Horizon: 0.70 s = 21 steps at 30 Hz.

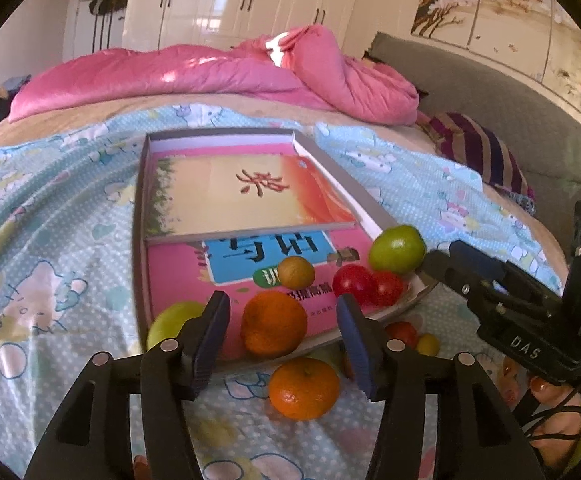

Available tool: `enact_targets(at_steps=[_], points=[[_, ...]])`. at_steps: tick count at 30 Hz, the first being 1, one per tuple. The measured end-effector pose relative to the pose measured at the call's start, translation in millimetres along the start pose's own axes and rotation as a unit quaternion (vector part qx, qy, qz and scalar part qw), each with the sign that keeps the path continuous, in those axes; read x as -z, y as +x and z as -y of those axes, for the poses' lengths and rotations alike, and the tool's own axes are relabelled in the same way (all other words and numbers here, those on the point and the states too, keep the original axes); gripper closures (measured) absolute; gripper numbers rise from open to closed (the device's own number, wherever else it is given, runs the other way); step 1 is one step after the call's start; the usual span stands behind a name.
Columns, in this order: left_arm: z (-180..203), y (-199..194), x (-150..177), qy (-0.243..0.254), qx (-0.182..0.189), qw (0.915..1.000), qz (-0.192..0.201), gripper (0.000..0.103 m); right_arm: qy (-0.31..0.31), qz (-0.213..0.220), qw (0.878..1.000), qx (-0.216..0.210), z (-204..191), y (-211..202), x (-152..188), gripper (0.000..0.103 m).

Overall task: Organize fruits
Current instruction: 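Carry the orange with the left gripper into the grey box while the right gripper places the green citrus there, then grasp another orange with the left gripper while the right gripper grasps the small yellow fruit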

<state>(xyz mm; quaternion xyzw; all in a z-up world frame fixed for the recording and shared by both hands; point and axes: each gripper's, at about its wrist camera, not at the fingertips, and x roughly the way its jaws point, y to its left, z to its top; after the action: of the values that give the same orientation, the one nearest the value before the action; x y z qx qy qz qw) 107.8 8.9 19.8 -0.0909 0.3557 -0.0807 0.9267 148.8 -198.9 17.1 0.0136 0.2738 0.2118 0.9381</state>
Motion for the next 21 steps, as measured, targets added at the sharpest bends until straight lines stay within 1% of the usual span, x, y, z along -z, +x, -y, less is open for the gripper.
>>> enact_targets(at_steps=[6,8,12,17,21], points=[[-9.3,-12.5,0.5,-0.019,0.000,0.9998,0.011,0.040,-0.011,0.001,1.000,0.002,-2.9,-5.0,1.9,0.044],[-12.0,-16.5,2.1,-0.023,0.001,0.9997,0.012,0.036,-0.014,0.000,1.000,0.000,-4.7,-7.4,3.4,0.042],[-14.4,-22.3,7.7,-0.022,0.002,0.9997,0.007,0.035,-0.015,-0.012,1.000,-0.010,-7.8,-11.8,8.7,0.041],[-10.2,-25.5,16.0,-0.024,0.014,0.9996,-0.007,0.035,-0.015,-0.028,0.999,-0.014,-11.3,-15.3,15.6,0.041],[-4.3,-20.7,25.2,-0.027,0.030,0.9986,-0.035,0.035,-0.020,-0.050,0.998,-0.016,-15.5,-15.1,24.3,0.041]])
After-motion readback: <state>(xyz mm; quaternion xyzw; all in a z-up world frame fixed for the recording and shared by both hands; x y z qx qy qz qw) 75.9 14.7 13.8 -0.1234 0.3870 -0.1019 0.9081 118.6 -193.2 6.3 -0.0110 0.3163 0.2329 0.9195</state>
